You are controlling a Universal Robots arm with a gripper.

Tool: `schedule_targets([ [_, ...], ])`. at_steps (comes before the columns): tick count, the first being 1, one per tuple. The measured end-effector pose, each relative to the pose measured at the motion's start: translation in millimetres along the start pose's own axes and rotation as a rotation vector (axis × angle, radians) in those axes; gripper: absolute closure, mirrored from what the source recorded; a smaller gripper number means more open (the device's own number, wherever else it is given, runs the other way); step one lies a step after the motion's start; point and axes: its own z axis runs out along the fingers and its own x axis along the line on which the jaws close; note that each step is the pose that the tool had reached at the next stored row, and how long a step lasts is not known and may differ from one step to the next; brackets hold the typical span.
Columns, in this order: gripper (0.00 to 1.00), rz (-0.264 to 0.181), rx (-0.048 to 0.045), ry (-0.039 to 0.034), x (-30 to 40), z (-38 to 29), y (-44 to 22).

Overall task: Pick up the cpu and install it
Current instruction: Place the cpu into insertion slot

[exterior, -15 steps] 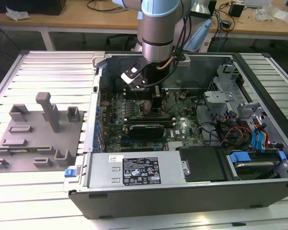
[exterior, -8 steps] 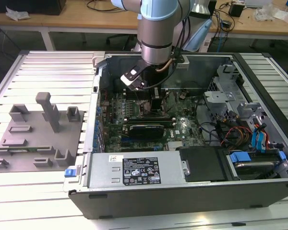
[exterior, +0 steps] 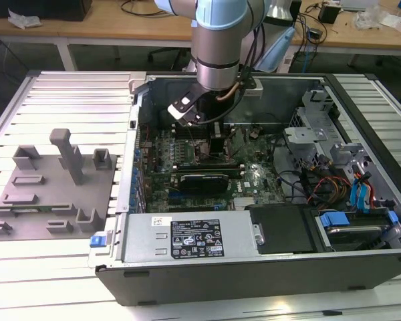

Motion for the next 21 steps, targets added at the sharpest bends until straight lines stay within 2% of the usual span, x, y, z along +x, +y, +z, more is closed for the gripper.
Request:
schedule_targets([
  [21, 0.45, -0.012, -0.0009, 0.0006, 1.5, 3.8, -0.1],
])
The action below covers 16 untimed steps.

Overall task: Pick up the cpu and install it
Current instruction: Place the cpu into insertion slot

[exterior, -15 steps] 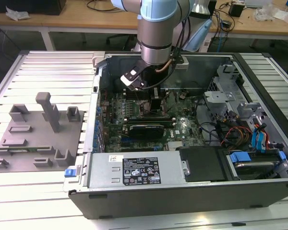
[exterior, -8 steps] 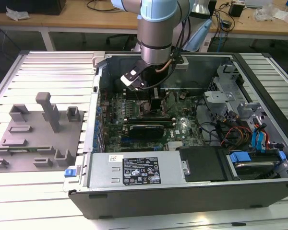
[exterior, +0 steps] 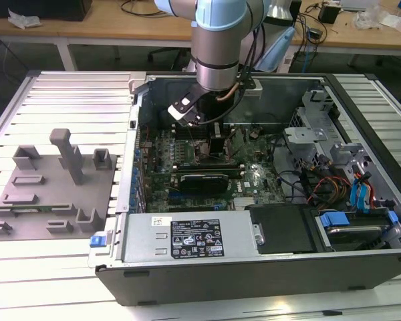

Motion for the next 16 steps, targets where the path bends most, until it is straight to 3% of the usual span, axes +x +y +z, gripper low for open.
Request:
schedule_targets([
  [13, 0.45, 0.000, -0.0003, 0.0021, -0.3, -4.4, 1.0],
  [15, 0.45, 0.000, -0.0002, 0.0101, -1.4, -4.4, 1.0],
  [16, 0.45, 0.001, -0.0001, 0.0264, -3.6, -4.3, 0.9],
])
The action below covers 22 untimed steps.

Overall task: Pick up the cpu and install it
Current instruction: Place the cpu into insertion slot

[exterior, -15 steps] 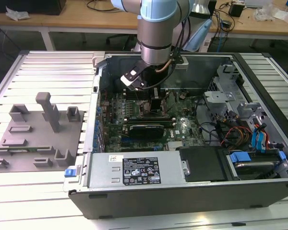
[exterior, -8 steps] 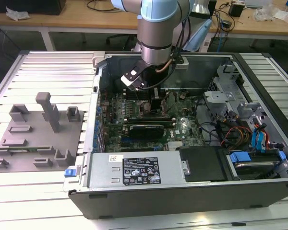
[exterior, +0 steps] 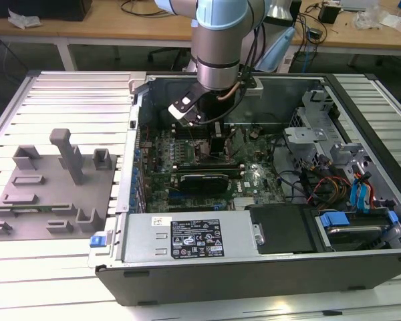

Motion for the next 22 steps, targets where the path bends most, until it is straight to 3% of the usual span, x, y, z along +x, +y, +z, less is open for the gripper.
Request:
schedule_targets([
  [1, 0.45, 0.000, -0.0001, 0.0123, -1.9, 0.2, 0.0],
  [2, 0.45, 0.001, -0.0001, 0.0176, -2.9, 0.5, 0.0],
  [5, 0.45, 0.001, -0.0002, 0.0234, -4.9, 1.6, 0.0],
  [22, 0.45, 0.001, -0.0001, 0.0247, -5.2, 3.6, -0.1],
])
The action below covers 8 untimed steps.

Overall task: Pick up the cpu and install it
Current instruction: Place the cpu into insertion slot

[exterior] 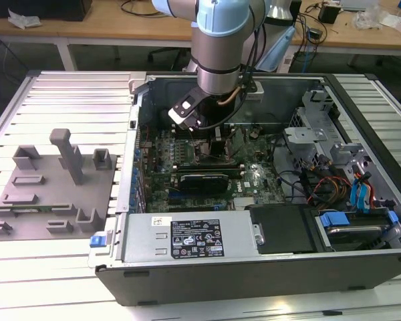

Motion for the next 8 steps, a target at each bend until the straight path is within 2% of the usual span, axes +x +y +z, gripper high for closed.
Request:
schedule_targets([
  [3, 0.45, 0.000, -0.0002, 0.0001, 0.0, 0.1, 0.0],
  [4, 0.44, 0.000, -0.0004, 0.0006, 0.1, 0.2, 0.1],
  [5, 0.38, 0.000, -0.0003, 0.0006, 0.1, 0.2, 0.1],
  [8, 0.38, 0.000, -0.0001, 0.0001, 0.0, 0.1, 0.0],
])
